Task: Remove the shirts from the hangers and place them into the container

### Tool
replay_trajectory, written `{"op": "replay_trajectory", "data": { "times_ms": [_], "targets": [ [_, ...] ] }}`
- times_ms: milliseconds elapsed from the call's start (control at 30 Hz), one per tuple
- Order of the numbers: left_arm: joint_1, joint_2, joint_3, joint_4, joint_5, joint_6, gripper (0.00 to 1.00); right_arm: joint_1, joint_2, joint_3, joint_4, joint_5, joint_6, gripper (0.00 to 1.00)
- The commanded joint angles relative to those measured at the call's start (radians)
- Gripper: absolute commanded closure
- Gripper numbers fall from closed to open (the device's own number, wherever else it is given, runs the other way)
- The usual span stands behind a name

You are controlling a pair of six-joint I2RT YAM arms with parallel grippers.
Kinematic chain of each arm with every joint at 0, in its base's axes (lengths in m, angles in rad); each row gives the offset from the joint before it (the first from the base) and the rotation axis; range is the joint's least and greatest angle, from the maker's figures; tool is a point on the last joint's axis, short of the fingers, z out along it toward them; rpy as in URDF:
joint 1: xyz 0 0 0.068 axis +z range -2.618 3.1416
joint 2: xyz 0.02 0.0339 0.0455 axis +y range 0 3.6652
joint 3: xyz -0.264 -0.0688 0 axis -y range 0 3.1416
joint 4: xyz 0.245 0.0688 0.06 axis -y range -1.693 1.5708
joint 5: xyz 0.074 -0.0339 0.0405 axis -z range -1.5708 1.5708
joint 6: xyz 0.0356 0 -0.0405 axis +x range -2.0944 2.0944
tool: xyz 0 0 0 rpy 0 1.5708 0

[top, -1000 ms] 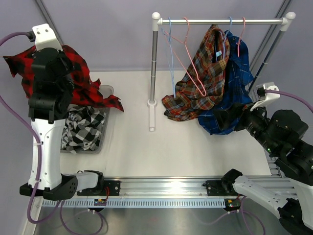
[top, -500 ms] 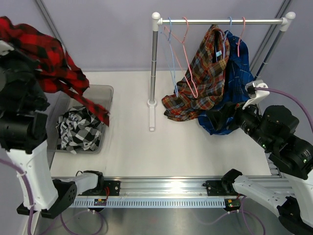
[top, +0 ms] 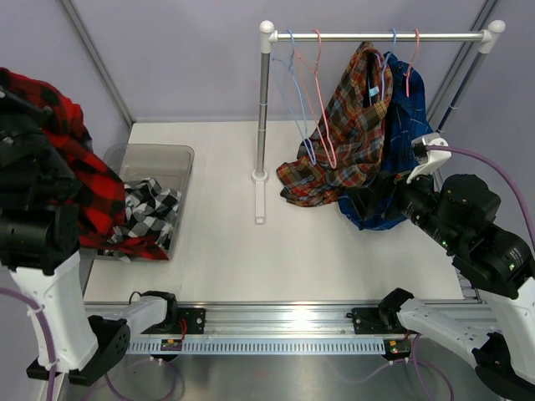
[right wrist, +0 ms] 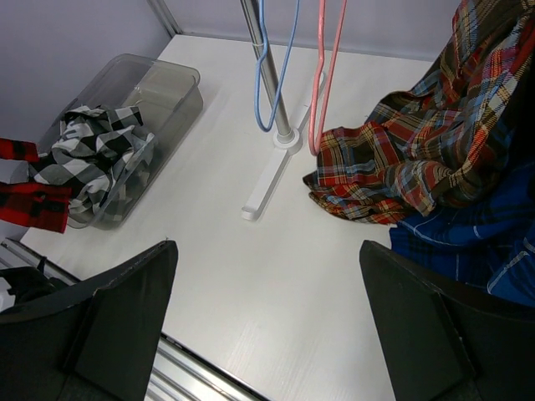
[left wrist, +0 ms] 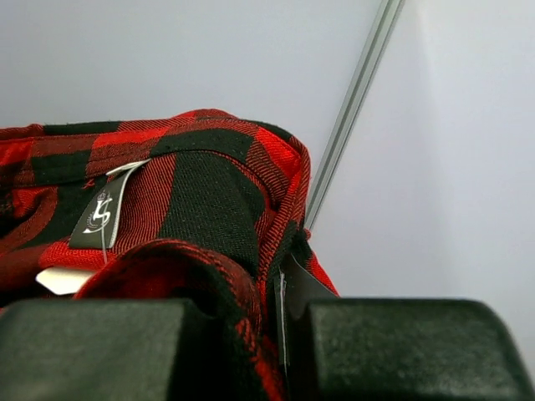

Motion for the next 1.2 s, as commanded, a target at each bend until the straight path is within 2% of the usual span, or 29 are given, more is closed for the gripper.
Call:
{"op": "replay_trajectory", "data": {
  "times_ms": [0,233,367,533,633,800,833,1067,1167],
  "targets": [
    [0.004,0.068,-0.010,0.055,0.014,0.019,1.00,-0.007,-0.009,0.012,0.034,-0.025,-0.022,0.01],
    [0.002,0.200,0.108,0.055,0.025,0.035,1.00,-0.005,-0.003,0.005,0.031,-0.040,-0.022,0.00],
    [0.004,0.263,0.202,0.113,0.001,0.107,1.00,-0.005,0.011,0.002,0.038,-0.063,-0.019,0.00],
    [0.010,0.274,0.188,0.156,-0.006,0.145,1.00,-0.002,0.045,0.006,0.043,-0.097,-0.024,0.00],
    [0.011,0.235,0.060,0.176,-0.019,0.142,1.00,-0.004,0.043,0.000,0.051,-0.104,-0.018,0.01],
    [0.024,0.112,-0.187,0.118,-0.026,0.009,1.00,-0.001,0.039,-0.003,0.055,-0.103,-0.013,0.01],
    [0.030,0.090,-0.279,0.100,0.006,-0.020,1.00,-0.001,0.034,-0.011,0.060,-0.104,-0.012,0.00],
    [0.044,-0.019,-0.598,-0.136,0.131,-0.319,1.00,-0.001,0.005,-0.018,0.058,-0.130,-0.002,0.01],
    [0.054,-0.019,-0.733,-0.186,0.255,-0.410,1.00,-0.001,-0.016,-0.015,0.049,-0.123,-0.002,0.01]
  ]
}}
